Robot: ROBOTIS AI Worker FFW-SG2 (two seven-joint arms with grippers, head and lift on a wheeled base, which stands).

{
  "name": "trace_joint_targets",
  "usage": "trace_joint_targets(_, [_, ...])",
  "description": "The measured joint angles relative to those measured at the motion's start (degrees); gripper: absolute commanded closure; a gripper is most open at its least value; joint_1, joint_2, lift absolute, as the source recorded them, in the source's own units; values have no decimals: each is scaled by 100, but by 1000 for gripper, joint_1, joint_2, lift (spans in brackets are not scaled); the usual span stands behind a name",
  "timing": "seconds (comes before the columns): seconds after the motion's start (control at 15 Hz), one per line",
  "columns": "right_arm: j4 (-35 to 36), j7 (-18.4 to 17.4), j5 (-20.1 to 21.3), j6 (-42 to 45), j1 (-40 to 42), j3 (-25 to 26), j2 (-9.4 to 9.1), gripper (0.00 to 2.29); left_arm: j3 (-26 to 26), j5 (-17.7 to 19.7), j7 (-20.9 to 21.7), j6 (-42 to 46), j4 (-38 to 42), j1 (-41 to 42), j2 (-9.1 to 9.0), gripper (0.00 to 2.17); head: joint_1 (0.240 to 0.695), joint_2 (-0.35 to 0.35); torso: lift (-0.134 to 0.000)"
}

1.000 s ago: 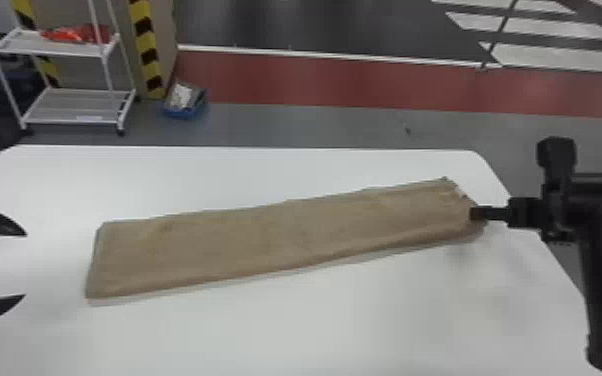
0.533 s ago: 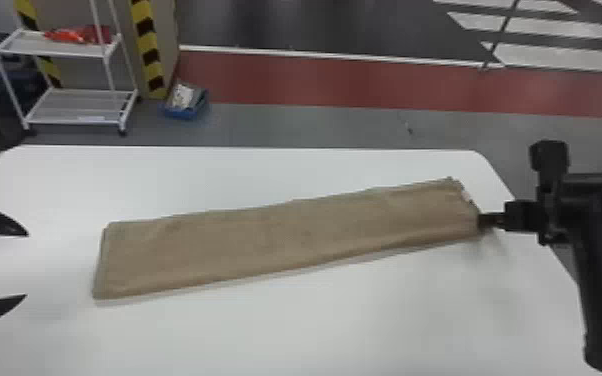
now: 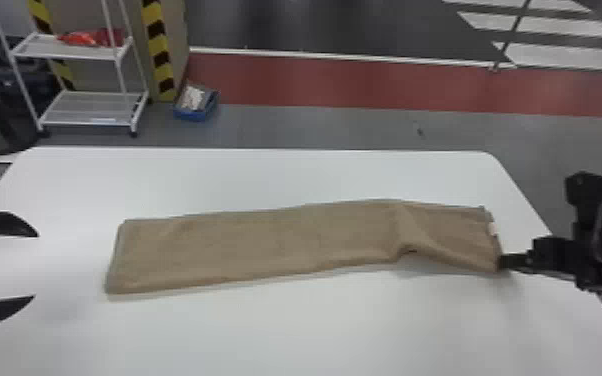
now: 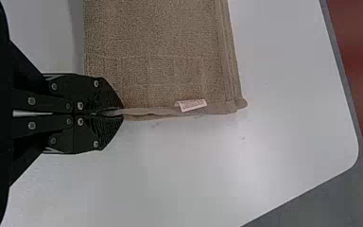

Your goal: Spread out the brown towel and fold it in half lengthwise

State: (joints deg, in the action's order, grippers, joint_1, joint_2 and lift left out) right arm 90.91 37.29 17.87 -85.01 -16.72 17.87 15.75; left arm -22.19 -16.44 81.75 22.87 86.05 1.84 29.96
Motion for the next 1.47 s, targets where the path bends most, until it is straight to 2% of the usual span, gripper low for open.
trace_joint_targets(0.2, [248, 52, 1, -214, 244, 138, 46, 1629, -2, 0, 24, 2, 31, 0, 1, 157, 695, -100, -124])
trace_joint_targets(0.4, [275, 132, 6, -314, 340, 355, 181, 1612, -12, 0, 32, 2, 38, 0, 1, 157, 695, -131, -124])
trace_joint_targets(0.47, [276, 129, 27, -311, 348, 393, 201, 1497, -13, 0, 26, 2, 37, 0, 0, 157, 695, -137, -124])
trace_joint_targets(0.6, [280, 45, 71, -267, 347, 458, 217, 205, -13, 0, 32, 2, 43, 0, -20, 157, 695, -157, -124])
trace_joint_targets(0.67, [310, 62, -2, -266, 350, 557, 216, 53, -12, 0, 30, 2, 49, 0, -31, 157, 695, -160, -124])
trace_joint_targets(0.87, [519, 78, -486, -399, 320, 717, 190, 66, -12, 0, 15, 2, 62, 0, -59, 157, 695, -144, -124])
trace_joint_targets(1.2, [919, 129, -581, -460, 132, 713, 179, 66, -39, 8, 25, -15, 87, 24, -79, 157, 695, -125, -124])
trace_joint_targets(1.47, [1056, 91, -660, -460, -9, 855, 241, 70, -49, 9, 18, -31, 135, 29, -123, 157, 695, -141, -124])
